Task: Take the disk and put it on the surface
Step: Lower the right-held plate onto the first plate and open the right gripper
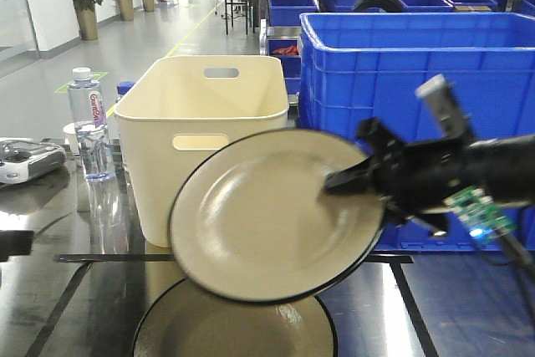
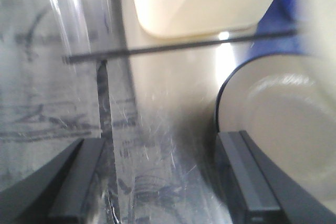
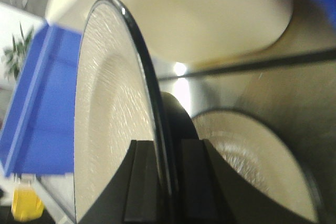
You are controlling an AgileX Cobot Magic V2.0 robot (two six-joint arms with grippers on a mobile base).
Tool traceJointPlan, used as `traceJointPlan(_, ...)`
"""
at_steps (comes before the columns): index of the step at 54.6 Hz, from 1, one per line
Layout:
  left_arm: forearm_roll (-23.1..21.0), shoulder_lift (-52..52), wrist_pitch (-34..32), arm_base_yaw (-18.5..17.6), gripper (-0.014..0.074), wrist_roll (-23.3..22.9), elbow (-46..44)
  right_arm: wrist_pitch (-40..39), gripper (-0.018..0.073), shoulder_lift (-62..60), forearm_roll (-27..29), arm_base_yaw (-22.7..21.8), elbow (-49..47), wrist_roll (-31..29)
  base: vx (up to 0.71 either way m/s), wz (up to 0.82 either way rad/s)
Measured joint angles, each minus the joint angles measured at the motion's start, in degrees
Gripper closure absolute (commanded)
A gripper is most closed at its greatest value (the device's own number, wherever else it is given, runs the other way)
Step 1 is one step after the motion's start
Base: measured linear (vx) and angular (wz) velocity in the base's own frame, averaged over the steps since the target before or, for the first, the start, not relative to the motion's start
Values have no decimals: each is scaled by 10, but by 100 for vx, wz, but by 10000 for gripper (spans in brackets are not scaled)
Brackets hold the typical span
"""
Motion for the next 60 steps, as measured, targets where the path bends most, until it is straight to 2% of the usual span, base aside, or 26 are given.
traceJointPlan(11,0,-27,1,0,59,-1,0,-2,562,65,1,50,0,-26,0,0)
traceJointPlan(24,0,-25,3,0,59,-1,0,11,554,120,-10,52,0,-32,0,0)
traceJointPlan(32,1,-25,2,0,59,-1,0,26,519,139,-20,52,0,-36,0,0)
traceJointPlan(44,1,-25,2,0,59,-1,0,48,382,139,-66,52,-7,-59,0,0)
traceJointPlan(54,1,-25,2,0,59,-1,0,62,199,136,-129,52,-8,-68,0,0)
traceJointPlan(60,4,-25,2,0,59,-1,0,66,83,132,-143,53,-10,-77,0,0)
